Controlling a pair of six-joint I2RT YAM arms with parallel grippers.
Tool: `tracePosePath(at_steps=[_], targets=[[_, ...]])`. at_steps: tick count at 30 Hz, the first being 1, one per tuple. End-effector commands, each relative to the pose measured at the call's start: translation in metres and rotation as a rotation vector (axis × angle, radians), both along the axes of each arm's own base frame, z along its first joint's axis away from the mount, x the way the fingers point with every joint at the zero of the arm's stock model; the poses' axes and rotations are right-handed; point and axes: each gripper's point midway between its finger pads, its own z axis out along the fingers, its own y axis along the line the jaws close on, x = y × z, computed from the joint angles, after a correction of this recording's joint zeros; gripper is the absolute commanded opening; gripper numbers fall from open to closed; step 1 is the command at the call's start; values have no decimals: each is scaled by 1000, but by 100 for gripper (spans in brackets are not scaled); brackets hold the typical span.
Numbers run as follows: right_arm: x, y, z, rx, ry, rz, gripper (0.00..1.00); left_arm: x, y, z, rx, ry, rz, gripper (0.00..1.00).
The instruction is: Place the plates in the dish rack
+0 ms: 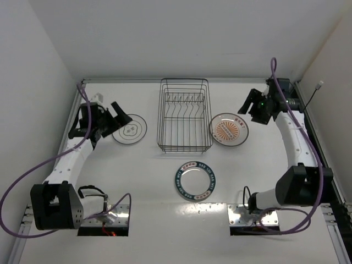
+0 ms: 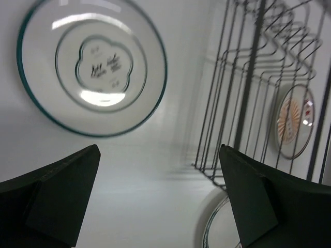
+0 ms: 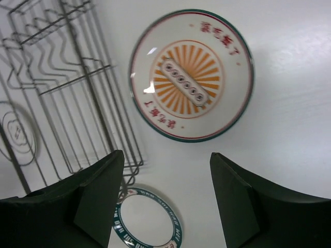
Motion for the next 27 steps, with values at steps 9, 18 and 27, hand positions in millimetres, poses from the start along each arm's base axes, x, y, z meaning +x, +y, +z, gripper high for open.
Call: tracePosePath(at_steps=[9,18,27], targets=[[-25,-59,-126,374,239,-286,56,-10,-18,3,-3,2,-115,100],[-31,-57,-176,480,345,-335,55,-10,-23,-6,-31,34,-137,100],[-12,-45,-200,522,381,-308,34,-13,-22,-11,-42,58,-119,100]])
